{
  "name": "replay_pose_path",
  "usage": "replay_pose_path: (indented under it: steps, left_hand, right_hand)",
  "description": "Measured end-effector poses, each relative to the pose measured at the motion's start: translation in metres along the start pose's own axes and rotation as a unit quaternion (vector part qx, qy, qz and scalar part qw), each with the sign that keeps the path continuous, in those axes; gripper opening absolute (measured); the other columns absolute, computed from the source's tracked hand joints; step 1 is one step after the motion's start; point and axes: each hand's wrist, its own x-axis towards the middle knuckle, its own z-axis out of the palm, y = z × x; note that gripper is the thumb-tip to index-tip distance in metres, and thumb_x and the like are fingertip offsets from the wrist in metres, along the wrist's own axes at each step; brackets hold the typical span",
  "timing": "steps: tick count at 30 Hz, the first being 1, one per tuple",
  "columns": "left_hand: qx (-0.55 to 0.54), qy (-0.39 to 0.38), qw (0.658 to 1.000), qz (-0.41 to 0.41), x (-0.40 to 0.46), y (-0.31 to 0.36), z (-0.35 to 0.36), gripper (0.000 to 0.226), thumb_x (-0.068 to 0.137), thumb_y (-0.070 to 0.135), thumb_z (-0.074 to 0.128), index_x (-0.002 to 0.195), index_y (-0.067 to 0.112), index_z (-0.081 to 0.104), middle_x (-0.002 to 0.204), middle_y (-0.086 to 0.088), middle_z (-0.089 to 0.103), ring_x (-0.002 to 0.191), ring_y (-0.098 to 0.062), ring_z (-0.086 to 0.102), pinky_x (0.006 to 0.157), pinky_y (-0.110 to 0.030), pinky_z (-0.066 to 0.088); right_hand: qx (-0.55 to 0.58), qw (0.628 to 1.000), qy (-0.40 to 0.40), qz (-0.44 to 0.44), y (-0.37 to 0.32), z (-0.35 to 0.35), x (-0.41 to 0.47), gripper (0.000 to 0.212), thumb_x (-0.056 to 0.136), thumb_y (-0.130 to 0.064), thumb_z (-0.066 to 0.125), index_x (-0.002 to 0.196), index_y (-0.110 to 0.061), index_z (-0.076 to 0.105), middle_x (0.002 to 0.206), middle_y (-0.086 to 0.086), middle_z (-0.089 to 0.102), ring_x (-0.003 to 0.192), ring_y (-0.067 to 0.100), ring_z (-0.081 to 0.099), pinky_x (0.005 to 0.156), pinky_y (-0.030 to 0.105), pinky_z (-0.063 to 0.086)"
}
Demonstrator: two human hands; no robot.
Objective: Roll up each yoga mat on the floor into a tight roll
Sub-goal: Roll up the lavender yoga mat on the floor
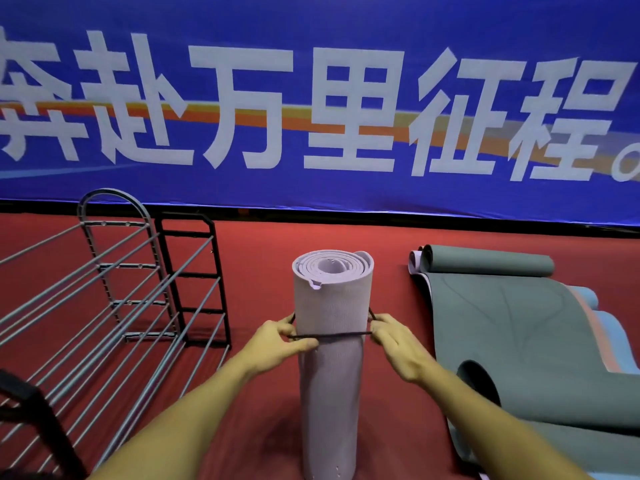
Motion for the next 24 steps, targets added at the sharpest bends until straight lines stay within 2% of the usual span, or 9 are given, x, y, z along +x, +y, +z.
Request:
replay_pose_path:
  steps: [2, 4, 7, 8, 12, 16, 19, 22, 24]
  left_hand:
    - [-0.039, 0.006, 0.998, -0.041, 0.009, -0.021, 0.015, 0.059, 0.059, 0.067, 0.089, 0.061, 0.012, 0.068, 0.105, 0.012, 0.075, 0.106, 0.005, 0.064, 0.088, -0.019, 0.046]
    - [-0.075, 0.022, 0.994, -0.078, 0.012, -0.039, 0.033, 0.053, 0.065, 0.055, 0.091, 0.053, 0.022, 0.052, 0.075, 0.014, 0.067, 0.076, 0.003, 0.058, 0.07, -0.019, 0.04]
    - [-0.124, 0.018, 0.985, -0.117, 0.012, -0.077, 0.056, 0.046, 0.084, 0.021, 0.086, 0.062, 0.012, 0.046, 0.055, 0.018, 0.054, 0.054, 0.005, 0.045, 0.057, -0.019, 0.031]
    - [-0.131, 0.014, 0.983, -0.128, 0.009, -0.089, 0.061, 0.044, 0.082, 0.024, 0.085, 0.066, 0.009, 0.047, 0.054, 0.018, 0.054, 0.053, 0.005, 0.044, 0.055, -0.018, 0.031]
    - [-0.165, 0.045, 0.97, -0.172, 0.001, -0.122, 0.074, 0.072, 0.05, 0.074, 0.091, 0.074, 0.015, 0.056, 0.062, 0.01, 0.053, 0.057, -0.004, 0.042, 0.055, -0.023, 0.035]
    - [-0.226, 0.062, 0.953, -0.192, 0.003, -0.114, 0.077, 0.061, 0.056, 0.051, 0.094, 0.088, 0.02, 0.051, 0.076, 0.002, 0.063, 0.072, -0.01, 0.054, 0.064, -0.028, 0.043]
    - [-0.241, 0.064, 0.948, -0.196, 0.0, -0.112, 0.077, 0.086, 0.052, 0.041, 0.101, 0.112, 0.016, 0.045, 0.112, -0.002, 0.075, 0.096, -0.011, 0.07, 0.081, -0.031, 0.056]
    - [-0.252, 0.081, 0.942, -0.207, -0.007, -0.117, 0.077, 0.115, 0.042, 0.037, 0.107, 0.136, 0.021, 0.042, 0.133, 0.005, 0.065, 0.119, -0.011, 0.068, 0.104, -0.04, 0.056]
    - [-0.224, 0.069, 0.953, -0.193, -0.007, -0.12, 0.078, 0.111, 0.045, 0.035, 0.107, 0.138, 0.021, 0.048, 0.134, 0.004, 0.067, 0.12, -0.01, 0.068, 0.104, -0.038, 0.055]
  right_hand:
    - [0.08, 0.995, -0.004, 0.057, 0.013, 0.028, 0.005, 0.045, 0.097, -0.05, 0.027, 0.086, -0.016, 0.055, 0.103, -0.003, 0.058, 0.098, 0.018, 0.056, 0.093, 0.048, 0.047]
    - [0.163, 0.98, -0.005, 0.115, 0.033, 0.059, 0.008, 0.041, 0.1, -0.046, 0.035, 0.09, -0.012, 0.055, 0.101, 0.003, 0.061, 0.099, 0.025, 0.059, 0.094, 0.053, 0.05]
    - [0.2, 0.966, -0.017, 0.166, 0.06, 0.095, 0.008, 0.037, 0.103, -0.043, 0.039, 0.085, -0.013, 0.051, 0.099, 0.008, 0.06, 0.098, 0.029, 0.058, 0.093, 0.053, 0.051]
    - [0.195, 0.965, -0.029, 0.175, 0.066, 0.103, 0.008, 0.036, 0.103, -0.043, 0.039, 0.083, -0.014, 0.048, 0.095, 0.006, 0.058, 0.095, 0.028, 0.057, 0.092, 0.053, 0.051]
    - [0.194, 0.957, -0.089, 0.195, 0.08, 0.124, 0.014, 0.04, 0.096, -0.05, 0.035, 0.083, -0.013, 0.04, 0.081, -0.006, 0.046, 0.081, 0.016, 0.047, 0.076, 0.044, 0.05]
    - [0.288, 0.931, -0.08, 0.209, 0.064, 0.124, 0.021, 0.022, 0.098, -0.03, 0.046, 0.084, -0.013, 0.046, 0.081, -0.004, 0.049, 0.081, 0.017, 0.046, 0.076, 0.04, 0.048]
    - [0.376, 0.902, -0.032, 0.21, 0.058, 0.13, 0.021, 0.006, 0.101, -0.006, 0.055, 0.098, -0.006, 0.05, 0.076, 0.001, 0.051, 0.072, 0.021, 0.044, 0.068, 0.037, 0.045]
    - [0.422, 0.877, 0.005, 0.23, 0.059, 0.139, 0.016, 0.035, 0.099, -0.001, 0.061, 0.125, -0.018, 0.044, 0.103, -0.006, 0.066, 0.089, 0.014, 0.065, 0.068, 0.03, 0.054]
    - [0.398, 0.887, -0.008, 0.235, 0.065, 0.148, 0.013, 0.057, 0.092, 0.001, 0.067, 0.138, -0.023, 0.044, 0.127, -0.006, 0.064, 0.111, 0.011, 0.067, 0.074, 0.025, 0.056]
